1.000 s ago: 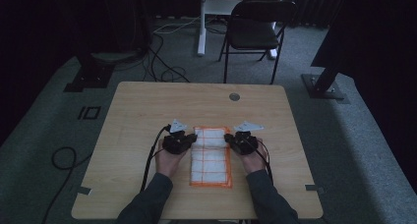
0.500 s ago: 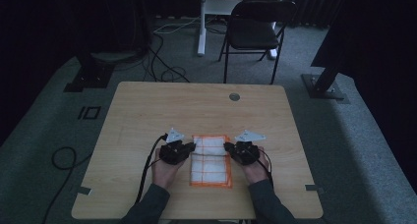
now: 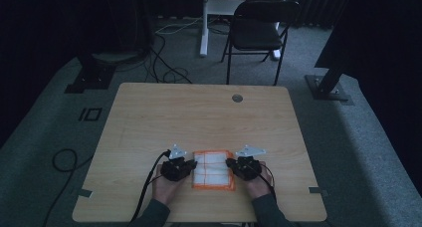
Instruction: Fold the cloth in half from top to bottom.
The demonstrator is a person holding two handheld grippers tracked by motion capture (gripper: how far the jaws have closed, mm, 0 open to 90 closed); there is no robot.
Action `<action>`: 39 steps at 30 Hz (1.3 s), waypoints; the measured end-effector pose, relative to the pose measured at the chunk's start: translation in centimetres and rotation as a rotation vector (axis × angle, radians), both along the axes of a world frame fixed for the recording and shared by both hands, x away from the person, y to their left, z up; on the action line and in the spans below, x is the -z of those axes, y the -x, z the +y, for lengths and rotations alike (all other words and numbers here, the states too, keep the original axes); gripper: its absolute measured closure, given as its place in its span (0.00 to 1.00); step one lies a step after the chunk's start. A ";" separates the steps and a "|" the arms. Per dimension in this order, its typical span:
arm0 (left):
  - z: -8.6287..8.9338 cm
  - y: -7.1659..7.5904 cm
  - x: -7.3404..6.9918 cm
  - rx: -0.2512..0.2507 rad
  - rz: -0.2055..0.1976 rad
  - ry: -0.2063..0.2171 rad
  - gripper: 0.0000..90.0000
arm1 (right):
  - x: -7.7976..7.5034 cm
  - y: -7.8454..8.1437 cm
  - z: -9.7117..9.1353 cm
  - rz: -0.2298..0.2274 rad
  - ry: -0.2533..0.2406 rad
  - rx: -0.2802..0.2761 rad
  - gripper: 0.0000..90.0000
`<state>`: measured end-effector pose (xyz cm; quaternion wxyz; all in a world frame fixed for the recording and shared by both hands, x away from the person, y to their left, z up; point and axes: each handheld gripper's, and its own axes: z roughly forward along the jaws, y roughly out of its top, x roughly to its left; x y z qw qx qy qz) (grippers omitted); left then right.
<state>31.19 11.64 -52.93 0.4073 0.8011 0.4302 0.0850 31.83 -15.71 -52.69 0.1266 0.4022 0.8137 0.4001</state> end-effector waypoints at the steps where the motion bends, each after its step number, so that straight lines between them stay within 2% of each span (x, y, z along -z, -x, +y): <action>1: 0.1 0.0 0.2 0.002 0.003 -0.003 0.91 | 0.1 0.0 0.0 0.006 0.000 -0.004 0.94; 6: 0.0 0.3 0.3 0.013 -0.003 -0.023 0.82 | 0.2 0.1 -0.1 0.009 0.016 -0.007 0.88; 9: 0.3 0.4 0.1 0.016 -0.009 -0.019 0.76 | 0.1 0.2 -0.4 0.010 0.021 0.002 0.82; 13: 0.8 0.5 -0.4 0.022 -0.030 0.002 0.69 | -0.3 0.3 -1.2 0.012 0.001 0.014 0.75; 19: 1.5 -0.1 -1.6 0.000 -0.064 0.029 0.66 | -0.9 -0.1 -1.9 -0.013 -0.029 0.059 0.65; 22: 1.6 -0.6 -2.1 -0.009 -0.080 0.034 0.66 | -1.0 -0.6 -2.0 -0.007 -0.041 0.081 0.63; 26: 1.4 -1.3 -2.6 -0.023 -0.092 0.042 0.63 | -1.1 -1.1 -1.8 -0.010 -0.052 0.084 0.63; 30: 1.1 -2.1 -2.6 -0.045 -0.076 0.054 0.62 | -1.0 -1.8 -1.3 0.005 -0.057 0.077 0.63; 36: 0.5 -2.7 -2.1 -0.043 -0.059 0.061 0.62 | -0.9 -2.8 -0.6 0.032 -0.076 0.068 0.60; 39: 0.4 -2.9 -1.9 -0.043 -0.043 0.071 0.62 | -0.4 -3.4 -0.5 0.072 -0.090 0.080 0.58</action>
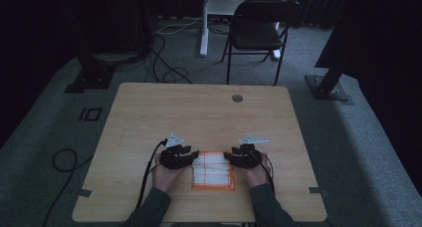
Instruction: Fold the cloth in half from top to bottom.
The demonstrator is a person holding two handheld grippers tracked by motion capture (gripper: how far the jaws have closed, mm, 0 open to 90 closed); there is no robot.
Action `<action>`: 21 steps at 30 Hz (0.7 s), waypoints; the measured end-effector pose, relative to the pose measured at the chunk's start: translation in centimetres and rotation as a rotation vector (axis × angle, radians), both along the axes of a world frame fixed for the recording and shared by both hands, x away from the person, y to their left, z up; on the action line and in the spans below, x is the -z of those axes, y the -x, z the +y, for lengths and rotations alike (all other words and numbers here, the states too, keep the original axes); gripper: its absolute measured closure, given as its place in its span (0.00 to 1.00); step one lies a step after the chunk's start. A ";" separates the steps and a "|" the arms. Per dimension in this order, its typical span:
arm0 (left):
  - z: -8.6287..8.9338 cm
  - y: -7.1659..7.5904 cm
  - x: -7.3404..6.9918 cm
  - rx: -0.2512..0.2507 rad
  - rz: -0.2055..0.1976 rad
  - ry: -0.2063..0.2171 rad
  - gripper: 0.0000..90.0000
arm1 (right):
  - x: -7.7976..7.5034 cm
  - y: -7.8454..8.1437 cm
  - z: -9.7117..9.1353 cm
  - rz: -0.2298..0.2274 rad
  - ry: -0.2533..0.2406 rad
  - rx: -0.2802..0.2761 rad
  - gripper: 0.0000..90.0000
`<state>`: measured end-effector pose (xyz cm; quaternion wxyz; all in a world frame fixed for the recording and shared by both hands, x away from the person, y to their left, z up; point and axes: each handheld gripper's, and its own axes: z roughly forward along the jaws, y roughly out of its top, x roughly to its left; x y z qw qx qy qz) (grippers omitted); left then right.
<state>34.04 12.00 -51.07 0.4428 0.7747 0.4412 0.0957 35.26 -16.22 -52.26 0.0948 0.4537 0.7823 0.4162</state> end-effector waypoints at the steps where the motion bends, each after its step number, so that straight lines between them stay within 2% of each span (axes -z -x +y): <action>1: 0.0 -0.1 0.1 0.000 0.009 0.001 0.63 | 0.2 -0.2 0.0 0.019 -0.010 -0.003 0.58; 3: 0.0 -0.2 0.3 -0.001 0.019 0.007 0.64 | 0.4 -0.3 0.0 0.036 -0.015 -0.004 0.60; 4: 0.0 -0.2 0.3 0.002 0.025 0.008 0.65 | 0.4 -0.3 0.0 0.036 -0.014 -0.009 0.64; 9: -0.3 0.0 0.4 0.006 0.032 -0.005 0.81 | 0.0 0.2 0.1 0.009 0.005 -0.042 0.85; 11: -0.4 0.2 0.4 0.010 0.029 -0.013 0.87 | -0.2 0.5 0.2 -0.004 0.020 -0.059 0.89; 15: -0.4 0.5 0.2 0.021 0.023 -0.013 0.93 | -0.5 0.9 0.3 -0.028 0.032 -0.068 0.91; 21: -0.2 1.4 -0.1 0.037 0.012 -0.012 0.94 | -1.2 1.7 0.1 -0.058 0.032 -0.091 0.91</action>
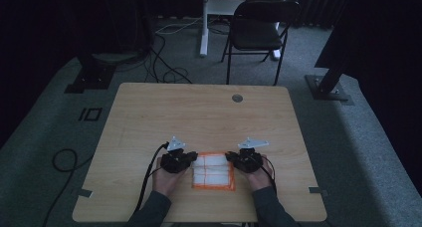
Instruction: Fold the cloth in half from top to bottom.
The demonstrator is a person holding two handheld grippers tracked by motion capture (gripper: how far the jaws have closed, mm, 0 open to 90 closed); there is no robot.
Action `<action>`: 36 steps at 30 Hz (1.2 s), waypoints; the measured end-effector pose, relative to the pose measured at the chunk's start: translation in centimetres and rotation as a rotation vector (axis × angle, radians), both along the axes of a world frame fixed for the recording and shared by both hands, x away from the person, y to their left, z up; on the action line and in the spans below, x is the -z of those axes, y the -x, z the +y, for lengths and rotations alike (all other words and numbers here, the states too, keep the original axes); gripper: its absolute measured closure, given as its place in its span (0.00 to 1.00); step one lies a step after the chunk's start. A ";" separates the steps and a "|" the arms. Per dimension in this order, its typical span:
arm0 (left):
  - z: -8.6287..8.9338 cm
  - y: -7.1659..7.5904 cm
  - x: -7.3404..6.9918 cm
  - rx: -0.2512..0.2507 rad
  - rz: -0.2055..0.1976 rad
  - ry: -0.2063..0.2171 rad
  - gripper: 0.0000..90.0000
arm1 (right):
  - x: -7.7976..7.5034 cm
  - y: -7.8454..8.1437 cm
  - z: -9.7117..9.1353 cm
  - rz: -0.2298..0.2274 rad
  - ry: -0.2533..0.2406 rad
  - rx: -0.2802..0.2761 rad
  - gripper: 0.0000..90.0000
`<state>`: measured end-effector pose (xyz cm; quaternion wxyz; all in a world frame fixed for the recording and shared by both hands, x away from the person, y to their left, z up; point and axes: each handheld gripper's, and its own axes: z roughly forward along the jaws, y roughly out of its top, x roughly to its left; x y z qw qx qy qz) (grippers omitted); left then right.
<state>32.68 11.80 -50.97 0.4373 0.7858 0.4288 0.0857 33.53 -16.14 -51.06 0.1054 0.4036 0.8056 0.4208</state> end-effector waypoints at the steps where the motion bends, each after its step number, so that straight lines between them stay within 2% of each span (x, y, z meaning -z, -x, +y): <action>1: 0.0 0.1 0.0 -0.002 -0.001 0.005 0.94 | -0.1 0.2 -0.1 -0.005 -0.001 -0.005 0.91; 13: 0.7 2.1 0.1 0.019 -0.002 0.006 0.90 | 0.1 2.4 -0.4 -0.013 -0.009 -0.035 0.90; 17: 1.0 2.5 0.3 0.017 0.005 0.017 0.90 | 0.2 2.8 -0.6 -0.011 -0.016 -0.038 0.90; 20: 1.3 2.6 0.1 0.007 -0.005 0.020 0.86 | 0.2 3.0 -0.5 -0.017 -0.009 -0.042 0.91; 26: 1.8 1.3 -0.8 -0.031 -0.034 0.028 0.82 | 0.0 3.1 -0.6 -0.030 -0.014 -0.044 0.91; 29: 1.6 -0.2 -0.6 -0.041 -0.024 0.023 0.81 | 0.0 3.1 -0.6 -0.031 -0.013 -0.045 0.91; 30: 1.6 -0.2 -0.6 -0.041 -0.024 0.023 0.80 | 0.0 3.1 -0.6 -0.031 -0.013 -0.045 0.91; 32: 1.2 -1.4 -0.5 -0.047 -0.021 0.017 0.80 | 0.0 3.1 -0.6 -0.030 -0.012 -0.048 0.91; 36: 0.3 -2.1 -0.3 -0.032 -0.008 0.015 0.80 | 0.0 3.1 -0.6 -0.031 -0.012 -0.051 0.91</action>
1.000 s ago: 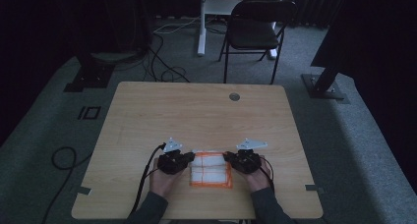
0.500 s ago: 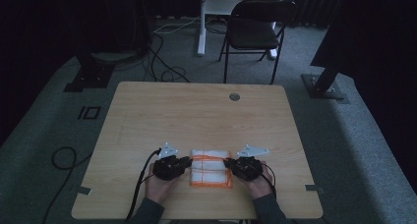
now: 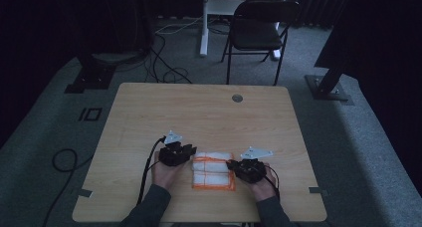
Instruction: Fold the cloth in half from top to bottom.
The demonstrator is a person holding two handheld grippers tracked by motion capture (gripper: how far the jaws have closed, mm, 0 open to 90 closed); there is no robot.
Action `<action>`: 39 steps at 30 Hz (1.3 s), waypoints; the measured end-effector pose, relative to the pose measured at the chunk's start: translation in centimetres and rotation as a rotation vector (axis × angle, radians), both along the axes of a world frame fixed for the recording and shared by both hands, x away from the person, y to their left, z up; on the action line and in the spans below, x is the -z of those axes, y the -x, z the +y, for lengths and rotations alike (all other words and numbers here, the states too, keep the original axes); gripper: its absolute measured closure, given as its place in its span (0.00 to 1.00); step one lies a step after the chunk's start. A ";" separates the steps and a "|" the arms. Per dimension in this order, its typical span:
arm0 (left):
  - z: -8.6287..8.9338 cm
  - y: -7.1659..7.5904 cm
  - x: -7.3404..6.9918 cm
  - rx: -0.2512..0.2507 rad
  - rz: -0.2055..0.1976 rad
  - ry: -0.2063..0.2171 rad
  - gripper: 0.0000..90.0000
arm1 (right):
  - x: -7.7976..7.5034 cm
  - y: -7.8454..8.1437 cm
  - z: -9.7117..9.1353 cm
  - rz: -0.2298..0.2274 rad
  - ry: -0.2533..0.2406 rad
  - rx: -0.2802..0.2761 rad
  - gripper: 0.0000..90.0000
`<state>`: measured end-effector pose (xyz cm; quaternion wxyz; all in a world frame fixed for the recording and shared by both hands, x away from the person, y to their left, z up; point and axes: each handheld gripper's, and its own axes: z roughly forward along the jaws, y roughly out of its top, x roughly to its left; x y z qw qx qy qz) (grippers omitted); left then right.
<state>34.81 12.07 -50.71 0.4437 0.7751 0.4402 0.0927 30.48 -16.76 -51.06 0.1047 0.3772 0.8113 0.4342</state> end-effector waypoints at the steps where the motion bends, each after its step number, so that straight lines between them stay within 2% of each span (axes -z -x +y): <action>1: -0.3 0.1 0.0 0.010 -0.001 -0.003 0.80 | 0.0 0.0 0.0 0.000 0.000 -0.001 0.91; 6: -1.0 1.1 0.3 0.062 -0.008 -0.026 0.79 | -0.1 -0.1 -0.1 -0.001 -0.002 0.000 0.87; 10: -0.9 1.7 0.7 0.069 0.000 -0.027 0.79 | -0.3 -0.2 -0.3 -0.013 -0.005 0.019 0.77; 15: -0.8 2.8 1.2 0.082 0.006 -0.026 0.79 | -0.8 -0.3 -1.1 -0.034 -0.040 0.049 0.68; 19: -0.6 3.8 1.7 0.092 0.015 -0.031 0.79 | -1.2 -0.5 -1.8 -0.058 -0.058 0.086 0.67; 23: -0.5 4.6 1.9 0.099 0.013 -0.033 0.78 | -1.1 -0.6 -2.4 -0.058 -0.057 0.106 0.67; 30: -0.2 4.6 1.6 0.090 -0.002 -0.033 0.76 | -0.9 -1.1 -2.6 -0.053 -0.050 0.117 0.66; 34: -0.2 5.2 2.0 0.097 0.003 -0.052 0.75 | -0.7 -1.4 -2.7 -0.050 -0.048 0.127 0.65; 39: 0.2 6.0 2.6 0.087 0.010 -0.049 0.74 | -0.6 -1.5 -2.9 -0.049 -0.044 0.134 0.65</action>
